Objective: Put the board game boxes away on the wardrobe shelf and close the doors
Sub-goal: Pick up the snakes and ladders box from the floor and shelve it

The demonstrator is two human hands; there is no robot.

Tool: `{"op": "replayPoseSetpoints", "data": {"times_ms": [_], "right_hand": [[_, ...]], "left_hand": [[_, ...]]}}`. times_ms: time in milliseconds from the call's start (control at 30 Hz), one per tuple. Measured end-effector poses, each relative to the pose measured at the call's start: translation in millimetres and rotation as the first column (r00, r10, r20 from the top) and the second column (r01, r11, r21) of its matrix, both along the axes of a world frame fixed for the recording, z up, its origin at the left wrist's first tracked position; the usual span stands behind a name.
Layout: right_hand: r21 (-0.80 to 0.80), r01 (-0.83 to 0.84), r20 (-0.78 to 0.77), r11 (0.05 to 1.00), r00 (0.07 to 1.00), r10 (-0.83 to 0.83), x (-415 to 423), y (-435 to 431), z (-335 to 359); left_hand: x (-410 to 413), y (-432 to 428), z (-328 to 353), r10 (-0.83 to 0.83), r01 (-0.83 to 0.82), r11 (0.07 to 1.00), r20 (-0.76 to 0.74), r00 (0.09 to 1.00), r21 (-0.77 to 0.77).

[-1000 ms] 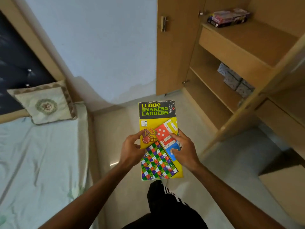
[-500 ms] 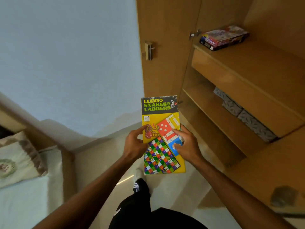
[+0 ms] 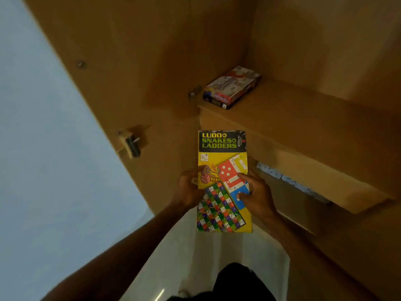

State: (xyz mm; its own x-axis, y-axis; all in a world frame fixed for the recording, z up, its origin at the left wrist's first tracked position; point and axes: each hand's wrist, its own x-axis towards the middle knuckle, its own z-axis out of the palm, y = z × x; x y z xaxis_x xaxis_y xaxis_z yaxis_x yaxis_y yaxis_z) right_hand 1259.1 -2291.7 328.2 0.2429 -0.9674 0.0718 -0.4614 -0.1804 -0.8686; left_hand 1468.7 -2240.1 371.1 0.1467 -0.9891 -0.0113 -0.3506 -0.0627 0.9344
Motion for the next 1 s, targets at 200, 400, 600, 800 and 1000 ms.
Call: {"op": "replayPoseSetpoints", "data": {"times_ms": [200,400,600,800,1000], "right_hand": [[-0.007,0.059,0.054,0.998,0.997,-0.059,6,-134,14],[0.038,0.015,0.108,0.999,0.994,-0.019,16,-284,33],[0.094,0.036,0.127,0.995,0.991,-0.048,20,-420,42],[0.125,0.121,0.156,0.985,0.978,-0.14,24,-505,48],[0.044,0.064,0.145,0.997,0.987,-0.07,21,-519,51]], "left_hand": [[10,-148,8,-0.033,0.036,0.998,0.053,0.998,-0.056],[16,-285,26,0.109,-0.103,0.993,0.093,0.99,-0.065],[15,-414,42,0.126,-0.133,0.991,0.208,0.97,0.021],[22,-484,67,-0.17,0.14,0.98,0.225,0.959,0.143],[33,-504,81,-0.482,0.374,0.872,0.419,0.769,0.317]]}}
